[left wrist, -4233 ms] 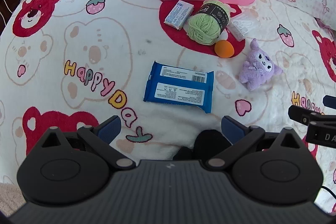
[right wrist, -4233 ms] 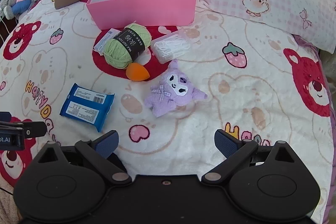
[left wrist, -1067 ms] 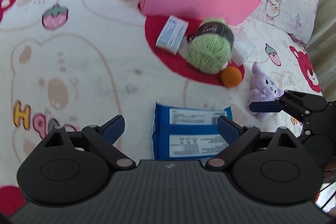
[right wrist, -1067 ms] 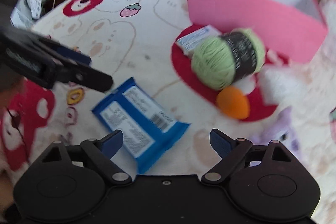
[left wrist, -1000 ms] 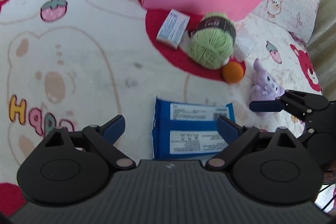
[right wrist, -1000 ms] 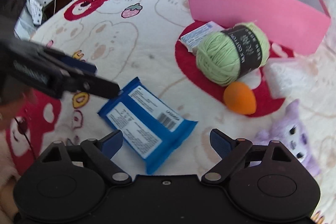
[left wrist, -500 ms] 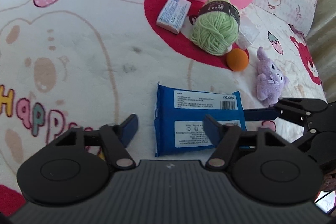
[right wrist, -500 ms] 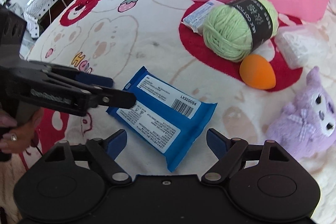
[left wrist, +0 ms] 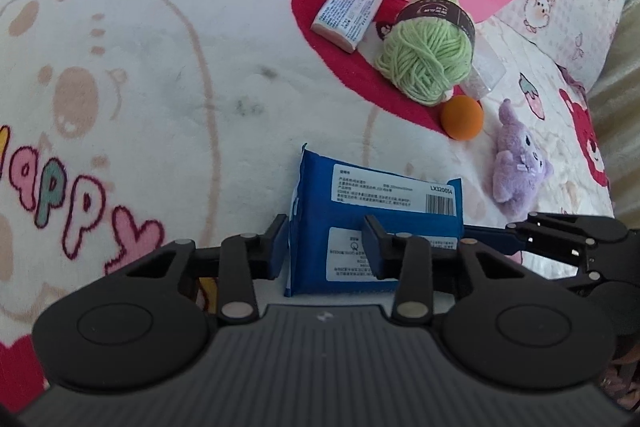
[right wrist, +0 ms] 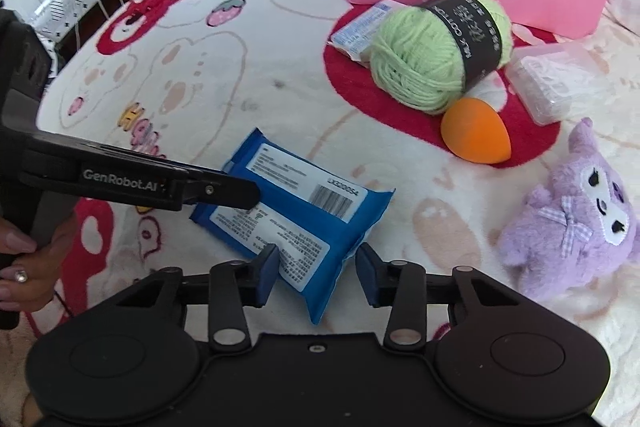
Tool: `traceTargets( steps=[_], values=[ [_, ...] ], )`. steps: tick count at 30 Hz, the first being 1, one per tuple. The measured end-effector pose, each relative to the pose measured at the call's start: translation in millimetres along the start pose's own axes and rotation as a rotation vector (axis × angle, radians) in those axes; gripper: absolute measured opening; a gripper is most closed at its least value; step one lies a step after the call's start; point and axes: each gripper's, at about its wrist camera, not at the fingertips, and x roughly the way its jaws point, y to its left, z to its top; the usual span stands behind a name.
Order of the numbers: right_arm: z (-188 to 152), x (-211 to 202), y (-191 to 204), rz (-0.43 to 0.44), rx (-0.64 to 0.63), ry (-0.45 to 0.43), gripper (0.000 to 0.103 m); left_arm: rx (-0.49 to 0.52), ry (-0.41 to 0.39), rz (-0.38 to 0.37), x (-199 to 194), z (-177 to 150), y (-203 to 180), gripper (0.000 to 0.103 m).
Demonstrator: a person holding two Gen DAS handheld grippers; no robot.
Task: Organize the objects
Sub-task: 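Lift the blue wipe pack with the right tool and carry it into the pink box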
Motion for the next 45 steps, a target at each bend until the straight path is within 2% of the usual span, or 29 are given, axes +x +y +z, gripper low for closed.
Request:
traceTargets(
  steps=[2,4,6,7,9,13,17,24,31,35,38,45],
  values=[
    [-3.1,1.7,-3.3,-0.009,0.038,0.002,0.060,0.000,-0.006,0.010,0.7,-1.3,-1.8,0.040],
    [-7.3,2.1,-9.3,0.035,0.098,0.000,0.062,0.014,-0.008,0.011,-0.6,-1.5,-4.4,0.039],
    [-9.0,1.0,-14.0,0.111,0.138,-0.017,0.059,-0.009,0.000,-0.022,-1.4,-1.2,-3.1,0.037],
    [-8.6,1.2,-13.5,0.114,0.146,-0.021,0.059,-0.016,0.001,-0.028,-1.7,-1.8,-3.0,0.037],
    [-7.9,1.1,-4.1,0.068,0.089,-0.028,0.050,0.000,-0.005,-0.021,-2.8,-3.3,-6.6,0.037],
    [-5.5,-1.8,4.3,0.031,0.051,-0.046,0.046,0.020,-0.015,0.005,-3.4,-4.9,-15.6,0.037],
    [-3.4,-4.3,2.4,-0.003,0.024,-0.070,0.046,-0.016,-0.008,-0.005,-0.8,2.2,-21.6,0.037],
    [3.6,-21.9,-5.3,-0.053,-0.022,-0.116,0.048,0.007,-0.031,-0.012,-3.9,10.1,-45.9,0.038],
    [17.4,-42.4,-0.9,-0.070,-0.054,-0.172,0.051,0.035,-0.077,-0.005,-28.8,24.0,-63.8,0.037],
    [26.5,-56.1,-3.3,-0.048,-0.061,-0.187,0.055,0.052,-0.106,0.003,-41.8,28.7,-75.0,0.038],
    [32.6,-65.6,-2.6,-0.064,-0.098,-0.202,0.055,0.052,-0.115,0.003,-47.7,34.2,-85.0,0.038],
    [53.0,-90.5,-8.5,-0.067,-0.099,-0.228,0.056,0.077,-0.143,0.001,-64.5,56.9,-105.5,0.037]
  ],
)
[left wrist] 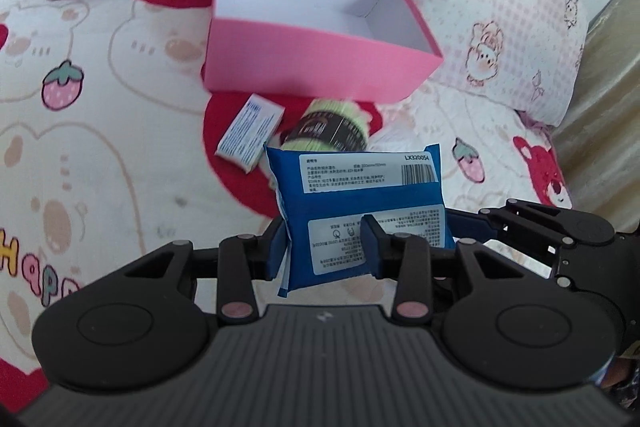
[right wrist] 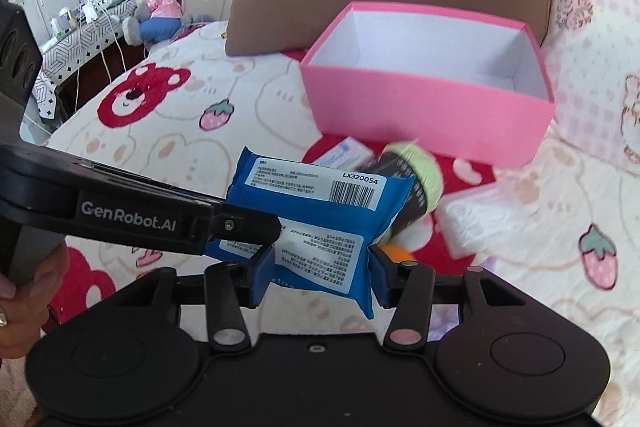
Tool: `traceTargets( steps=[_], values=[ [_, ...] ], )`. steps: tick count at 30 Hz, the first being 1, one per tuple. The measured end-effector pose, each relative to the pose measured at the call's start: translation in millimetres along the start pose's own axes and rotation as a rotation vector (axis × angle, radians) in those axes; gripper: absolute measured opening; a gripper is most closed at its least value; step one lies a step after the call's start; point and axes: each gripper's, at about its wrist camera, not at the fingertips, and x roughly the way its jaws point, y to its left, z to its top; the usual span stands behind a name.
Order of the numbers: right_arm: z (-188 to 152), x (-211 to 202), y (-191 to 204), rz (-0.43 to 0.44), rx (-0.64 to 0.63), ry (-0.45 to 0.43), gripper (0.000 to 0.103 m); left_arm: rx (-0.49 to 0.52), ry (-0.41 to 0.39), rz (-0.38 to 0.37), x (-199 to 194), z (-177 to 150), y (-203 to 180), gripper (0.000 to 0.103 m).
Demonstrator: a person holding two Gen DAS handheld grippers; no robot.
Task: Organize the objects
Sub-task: 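Lift the blue wipe pack with the right tool and carry it into the pink box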
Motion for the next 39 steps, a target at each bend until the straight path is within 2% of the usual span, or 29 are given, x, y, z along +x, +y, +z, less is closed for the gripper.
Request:
traceTargets(
  steps=[5,10,15,24,31,39],
  values=[
    [15.9,-16.4,-5.8,-0.013,-0.017,-0.001,0.061,0.031,-0.014,-0.025,-8.5,14.8,-17.4,0.037],
    [32.3,-26.0,-13.8,-0.030,-0.048,0.010,0.061,0.073,-0.032,-0.023,-12.9,29.1,-34.4,0.037],
    [49.3,-32.2,-17.1,-0.052,-0.088,-0.004,0.061,0.063,-0.051,-0.042,-15.4,46.0,-38.4,0.037],
    [85.6,-26.0,-18.5,-0.078,-0.186,-0.001,0.062,0.085,-0.084,-0.020,-15.4,77.0,-40.1,0.037],
    [113.8,-21.9,-24.3,-0.063,-0.249,0.006,0.062,0.064,-0.095,-0.027,-11.4,101.2,-36.4,0.037],
    [136.1,-13.9,-43.2,-0.011,-0.237,-0.014,0.059,0.028,-0.095,-0.034,-3.0,122.0,-32.9,0.037]
  ],
)
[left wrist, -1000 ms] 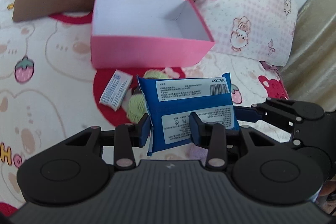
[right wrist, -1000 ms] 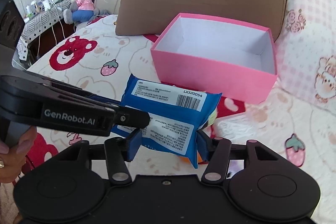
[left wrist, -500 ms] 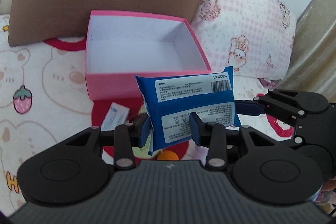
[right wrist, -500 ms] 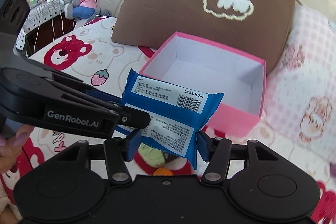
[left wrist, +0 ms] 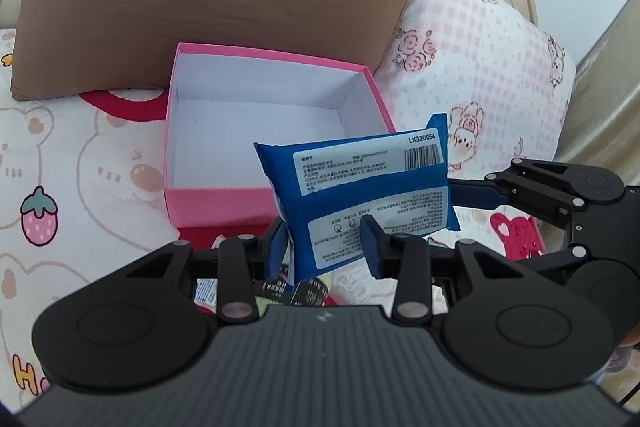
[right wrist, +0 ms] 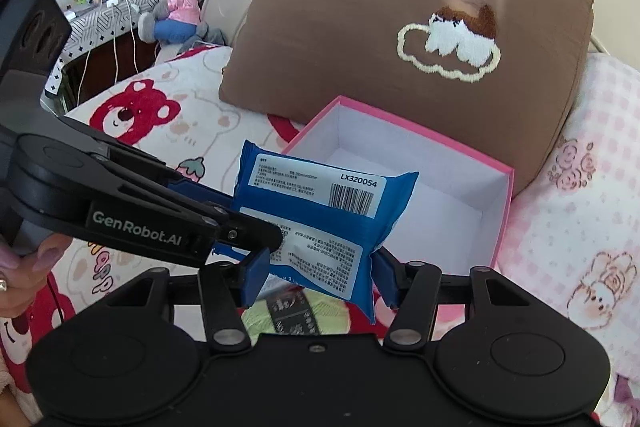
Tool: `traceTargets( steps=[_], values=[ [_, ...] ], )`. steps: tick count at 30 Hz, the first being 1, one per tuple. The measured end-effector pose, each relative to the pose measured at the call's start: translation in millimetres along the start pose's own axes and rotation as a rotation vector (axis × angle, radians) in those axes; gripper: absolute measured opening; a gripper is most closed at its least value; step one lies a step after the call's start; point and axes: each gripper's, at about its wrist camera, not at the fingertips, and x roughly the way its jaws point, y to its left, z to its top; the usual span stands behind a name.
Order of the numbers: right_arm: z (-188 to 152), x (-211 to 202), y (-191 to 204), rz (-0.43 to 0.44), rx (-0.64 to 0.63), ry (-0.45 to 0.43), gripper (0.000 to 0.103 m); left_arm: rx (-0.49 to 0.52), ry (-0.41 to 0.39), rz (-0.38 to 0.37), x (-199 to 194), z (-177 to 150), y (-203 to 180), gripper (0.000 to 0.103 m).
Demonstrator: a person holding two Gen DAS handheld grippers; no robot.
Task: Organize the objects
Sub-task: 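Lift the blue wipe pack with the right tool and carry it into the pink box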
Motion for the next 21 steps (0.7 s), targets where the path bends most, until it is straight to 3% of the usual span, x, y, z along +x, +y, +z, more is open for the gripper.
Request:
traceTargets(
  steps=[6,12,21],
  values=[
    [11.7,6.2,-15.4,-0.016,-0.004,0.005,0.057,-0.027,0.014,-0.024,14.7,13.0,-1.8,0.037],
    [28.1,17.4,-48.9,-0.012,0.072,0.003,0.057,-0.035,0.015,-0.041,40.5,47.4,-2.8,0.037],
    [35.2,71.8,-94.9,-0.004,0.135,0.023,0.054,-0.031,0.103,0.022,104.4,88.7,0.9,0.037]
  ],
)
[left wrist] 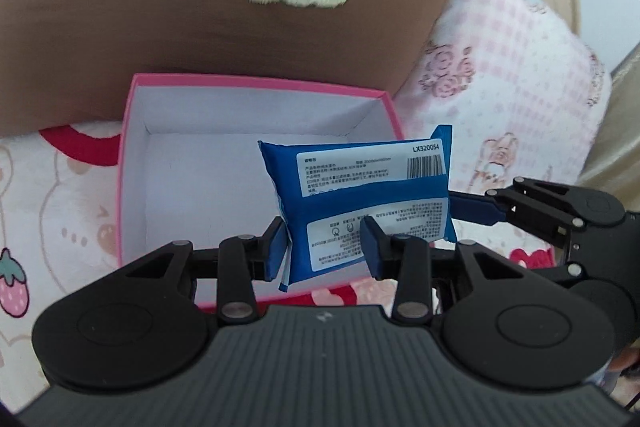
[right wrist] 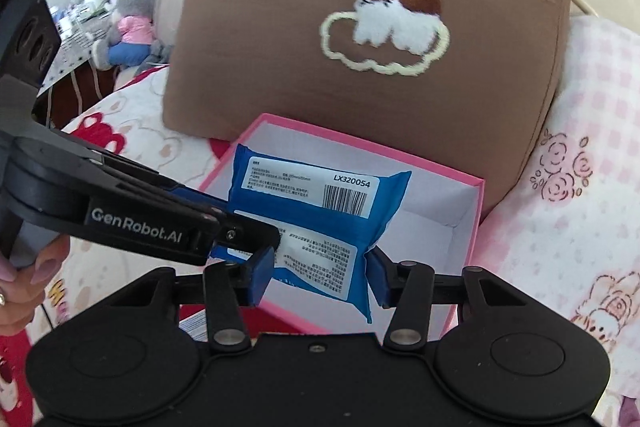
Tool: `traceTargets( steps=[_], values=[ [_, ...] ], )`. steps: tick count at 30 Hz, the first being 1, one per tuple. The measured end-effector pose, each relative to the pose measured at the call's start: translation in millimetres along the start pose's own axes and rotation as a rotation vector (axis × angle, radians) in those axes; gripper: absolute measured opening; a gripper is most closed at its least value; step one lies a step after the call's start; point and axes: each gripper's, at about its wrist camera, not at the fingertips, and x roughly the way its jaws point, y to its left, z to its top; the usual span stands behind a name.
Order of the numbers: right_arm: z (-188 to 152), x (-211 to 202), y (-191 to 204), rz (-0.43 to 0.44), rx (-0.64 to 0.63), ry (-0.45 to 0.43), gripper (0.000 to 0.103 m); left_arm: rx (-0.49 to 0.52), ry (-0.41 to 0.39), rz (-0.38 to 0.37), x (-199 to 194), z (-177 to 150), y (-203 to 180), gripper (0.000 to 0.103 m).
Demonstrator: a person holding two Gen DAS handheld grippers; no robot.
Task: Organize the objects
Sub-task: 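Lift the blue wipe pack with the right tool and carry it into the pink box, then lower the wipe pack into the pink box and open the right tool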
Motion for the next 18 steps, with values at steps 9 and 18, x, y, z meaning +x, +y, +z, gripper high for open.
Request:
traceTargets(
  steps=[9,18],
  values=[
    [2.2,59.7,-52.1,0.022,0.136,0.011,0.052,-0.086,0.031,0.003,72.5,23.5,20.5,0.037],
    [1.7,105.1,-47.9,-0.061,0.016,0.115,0.047,-0.097,0.067,0.006,117.5,24.8,36.8,0.037]
  ],
)
